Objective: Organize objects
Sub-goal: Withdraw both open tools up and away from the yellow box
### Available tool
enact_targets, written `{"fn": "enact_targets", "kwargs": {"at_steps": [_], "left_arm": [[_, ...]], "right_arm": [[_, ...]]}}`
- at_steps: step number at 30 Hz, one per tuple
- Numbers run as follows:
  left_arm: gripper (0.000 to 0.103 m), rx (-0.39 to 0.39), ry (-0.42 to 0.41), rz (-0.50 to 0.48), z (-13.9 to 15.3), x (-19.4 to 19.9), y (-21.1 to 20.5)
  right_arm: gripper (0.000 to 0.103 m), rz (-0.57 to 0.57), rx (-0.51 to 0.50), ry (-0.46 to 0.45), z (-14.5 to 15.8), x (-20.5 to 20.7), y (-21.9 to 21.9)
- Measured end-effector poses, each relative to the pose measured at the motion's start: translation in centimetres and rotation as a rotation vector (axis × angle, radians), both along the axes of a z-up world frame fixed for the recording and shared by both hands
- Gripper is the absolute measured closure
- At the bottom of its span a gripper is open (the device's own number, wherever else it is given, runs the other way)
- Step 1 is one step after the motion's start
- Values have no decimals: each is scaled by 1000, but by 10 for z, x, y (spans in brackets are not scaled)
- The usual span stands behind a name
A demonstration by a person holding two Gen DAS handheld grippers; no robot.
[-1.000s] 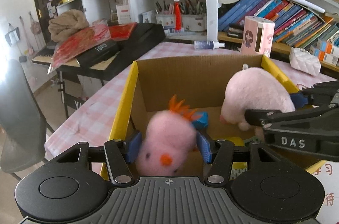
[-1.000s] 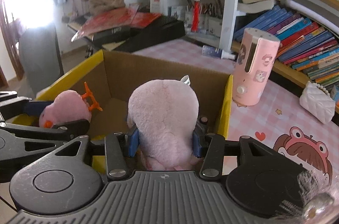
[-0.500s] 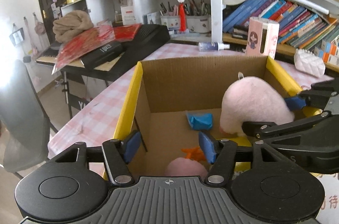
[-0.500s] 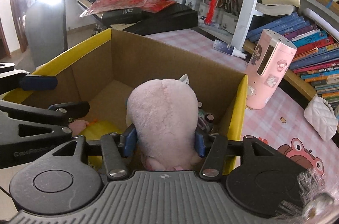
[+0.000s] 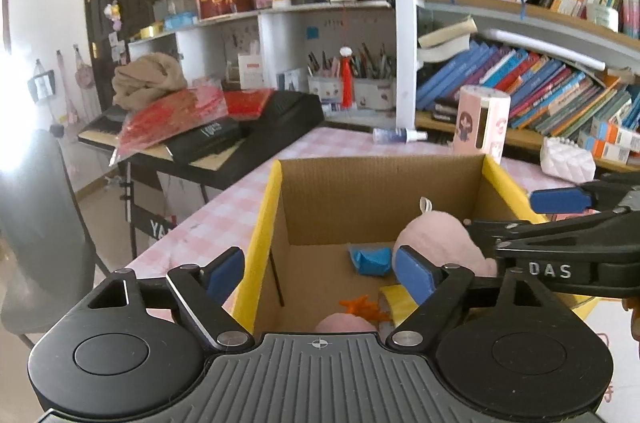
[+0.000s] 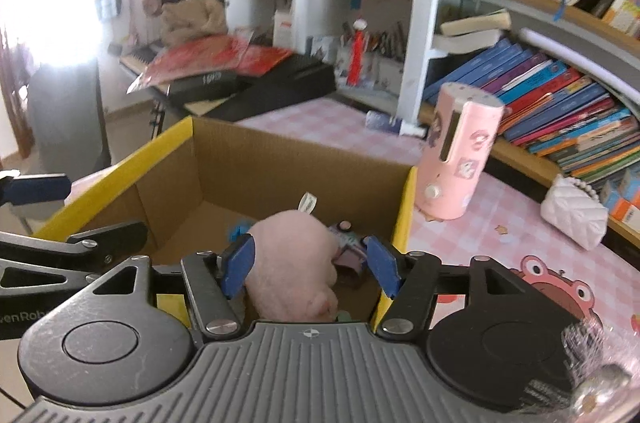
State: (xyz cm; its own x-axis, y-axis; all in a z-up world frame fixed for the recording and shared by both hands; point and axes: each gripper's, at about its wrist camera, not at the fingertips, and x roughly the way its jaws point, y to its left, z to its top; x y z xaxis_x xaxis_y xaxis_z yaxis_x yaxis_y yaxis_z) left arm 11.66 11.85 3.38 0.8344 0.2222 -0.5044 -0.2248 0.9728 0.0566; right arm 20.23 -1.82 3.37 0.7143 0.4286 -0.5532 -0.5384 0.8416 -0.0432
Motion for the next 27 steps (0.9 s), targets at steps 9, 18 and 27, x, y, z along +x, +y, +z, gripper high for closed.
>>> {"fn": "enact_targets", "kwargs": {"at_steps": [9,18,27], "left_arm": [[15,-32,-32,17,4,-29,6],[14,-50,-19,-1,0,-67,7],[12,-74,48,-8,-11,-110,11]], "right_arm": [[39,-86,30,-48,9,-35,-13],[38,-136,29,-48,7,-78,-20],[35,-161,6,9,-8,-133,-21]]}}
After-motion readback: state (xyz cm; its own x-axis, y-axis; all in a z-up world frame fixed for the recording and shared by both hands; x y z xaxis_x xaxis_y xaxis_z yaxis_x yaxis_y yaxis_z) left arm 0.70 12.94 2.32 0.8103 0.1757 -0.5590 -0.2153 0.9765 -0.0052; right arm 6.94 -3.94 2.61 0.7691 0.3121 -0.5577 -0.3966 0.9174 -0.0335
